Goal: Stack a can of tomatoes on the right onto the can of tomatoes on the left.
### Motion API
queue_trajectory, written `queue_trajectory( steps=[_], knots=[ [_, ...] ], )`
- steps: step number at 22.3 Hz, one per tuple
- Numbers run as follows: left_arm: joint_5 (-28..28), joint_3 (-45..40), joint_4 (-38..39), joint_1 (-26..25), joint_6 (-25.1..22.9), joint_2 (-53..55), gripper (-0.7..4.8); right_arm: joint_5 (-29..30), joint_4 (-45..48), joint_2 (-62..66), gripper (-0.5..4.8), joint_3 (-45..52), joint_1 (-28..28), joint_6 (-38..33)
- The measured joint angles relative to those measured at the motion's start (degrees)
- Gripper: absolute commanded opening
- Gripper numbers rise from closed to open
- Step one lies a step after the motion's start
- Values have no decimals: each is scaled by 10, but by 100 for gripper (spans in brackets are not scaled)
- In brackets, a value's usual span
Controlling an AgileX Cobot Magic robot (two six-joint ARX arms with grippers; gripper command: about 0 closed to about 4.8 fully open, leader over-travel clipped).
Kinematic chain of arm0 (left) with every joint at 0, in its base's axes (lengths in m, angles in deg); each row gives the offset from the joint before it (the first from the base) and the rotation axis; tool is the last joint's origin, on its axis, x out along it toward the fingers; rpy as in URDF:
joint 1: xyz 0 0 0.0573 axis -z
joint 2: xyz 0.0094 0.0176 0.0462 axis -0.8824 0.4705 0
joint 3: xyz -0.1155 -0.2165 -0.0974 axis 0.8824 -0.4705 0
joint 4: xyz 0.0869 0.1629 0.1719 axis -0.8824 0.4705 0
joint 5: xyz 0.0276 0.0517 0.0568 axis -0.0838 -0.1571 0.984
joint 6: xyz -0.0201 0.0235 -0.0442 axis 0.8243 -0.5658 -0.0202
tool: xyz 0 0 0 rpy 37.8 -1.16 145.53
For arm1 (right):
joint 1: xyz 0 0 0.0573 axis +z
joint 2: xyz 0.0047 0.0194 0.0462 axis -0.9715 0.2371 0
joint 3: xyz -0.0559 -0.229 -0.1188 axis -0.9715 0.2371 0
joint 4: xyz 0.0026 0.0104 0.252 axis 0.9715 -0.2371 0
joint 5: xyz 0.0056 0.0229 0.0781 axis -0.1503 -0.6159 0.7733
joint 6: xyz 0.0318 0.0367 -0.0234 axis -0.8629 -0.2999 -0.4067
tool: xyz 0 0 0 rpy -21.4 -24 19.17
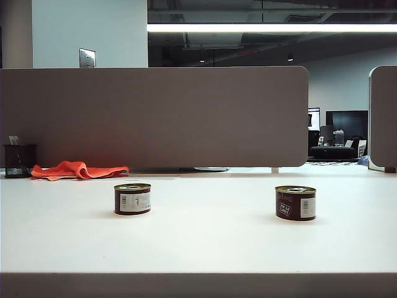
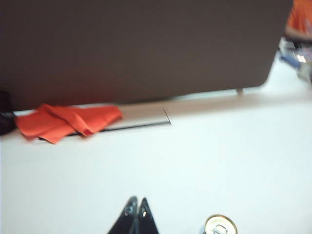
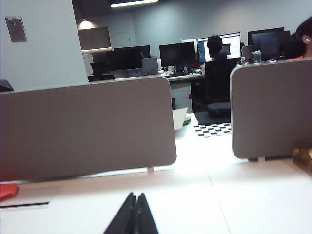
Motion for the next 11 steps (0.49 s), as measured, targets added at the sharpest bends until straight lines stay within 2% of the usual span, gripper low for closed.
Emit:
queue_trajectory(
  steps=[4,6,7,11],
  knots=[
    [-14,47,22,23,-13,57,-6,2,-34,93,-4,-79,0,0],
    [-40,85,33,33,-19,90,-6,35,-82,174,-4,-127,0,7],
    [-47,97,37,48,-26,104,-6,52,-112,203,-4,-149,6,9],
    [-52,101,60,68,-30,112,-6,62,-128,251,-4,-187,40,36]
  ],
)
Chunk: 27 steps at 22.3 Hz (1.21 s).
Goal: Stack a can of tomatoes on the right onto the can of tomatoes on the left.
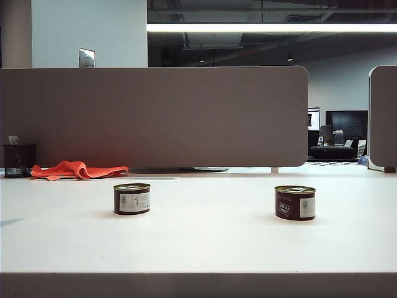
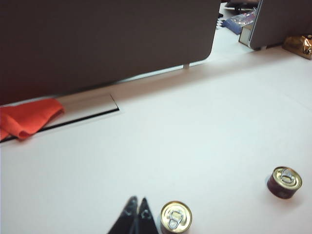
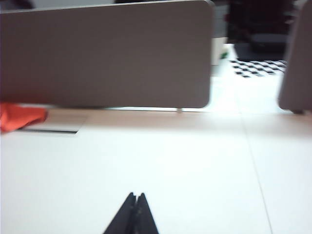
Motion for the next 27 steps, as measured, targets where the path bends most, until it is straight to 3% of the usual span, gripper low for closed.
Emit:
queue_trajectory(
  steps=[6,7,8,10,12,13,14,16,19,21,27],
  knots=[
    [20,0,52,14,0,7,5,-2,-37,78,-4,-12,61,29],
    [33,0,61,15,0,9,40,-2,-45,91,-4,-11,74,31],
    [40,0,67,15,1,10,118,-2,-48,103,-4,-11,83,34],
    [43,0,70,14,2,9,221,-1,-54,134,-2,-12,98,42],
    [42,0,69,17,2,9,225,-1,-63,163,9,-12,105,49],
    [43,0,68,17,0,9,225,-1,-66,175,81,-11,106,49],
    [43,0,69,17,0,9,248,1,-70,190,208,-11,106,51],
    [42,0,68,17,2,9,281,2,-68,214,317,-11,106,51],
    [38,0,68,17,3,11,282,2,-68,229,433,-11,106,51],
    [37,0,66,17,5,16,283,2,-67,240,478,-11,106,51],
    [10,1,76,17,28,25,283,-9,-78,295,479,-22,116,23]
  ],
)
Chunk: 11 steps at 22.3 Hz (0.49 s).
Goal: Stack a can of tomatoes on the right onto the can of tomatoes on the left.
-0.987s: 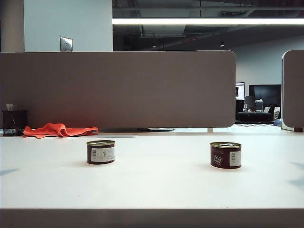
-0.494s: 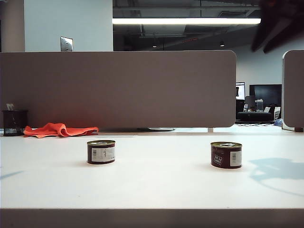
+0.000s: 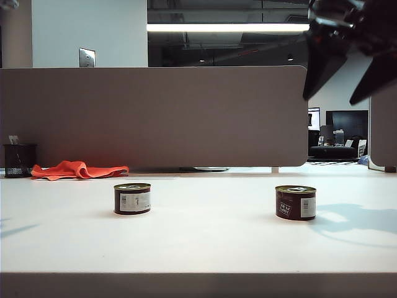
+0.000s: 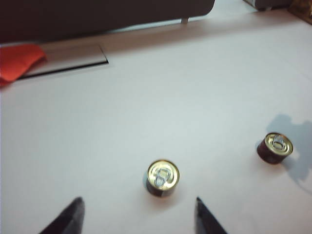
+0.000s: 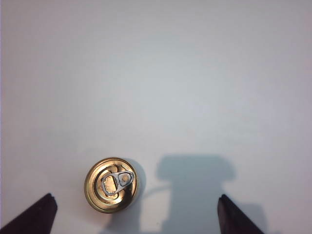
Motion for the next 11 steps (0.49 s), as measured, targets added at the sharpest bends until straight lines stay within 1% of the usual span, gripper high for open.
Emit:
queue_trajectory(
  steps=[8,11],
  knots=[
    [0,0,42,0,0,12,283,-3,-107,114,479,-90,1,-24],
    [-1,0,45,0,0,12,290,-3,-117,146,479,-118,2,-31]
  ],
)
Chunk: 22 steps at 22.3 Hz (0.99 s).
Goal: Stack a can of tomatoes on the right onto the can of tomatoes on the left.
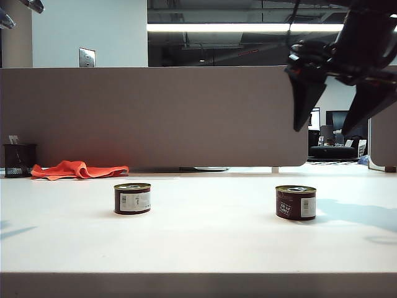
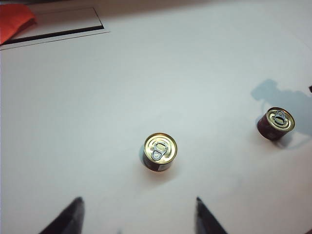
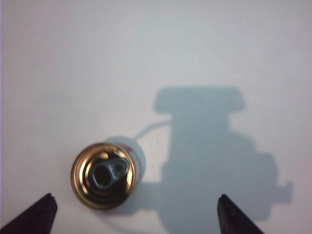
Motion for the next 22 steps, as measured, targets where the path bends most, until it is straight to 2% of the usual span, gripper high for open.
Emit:
queue_trajectory(
  steps=[7,10,16,22],
  knots=[
    [0,0,2,0,0,0,292,35,-39,86,479,-48,7,-48],
    [0,0,3,0,0,0,291,33,-42,118,479,-48,38,-51],
    [0,0,7,0,0,0,291,-28,-37,139,479,-48,74,-47],
    [0,0,17,0,0,0,291,-55,-40,158,479,-48,80,-46]
  ],
)
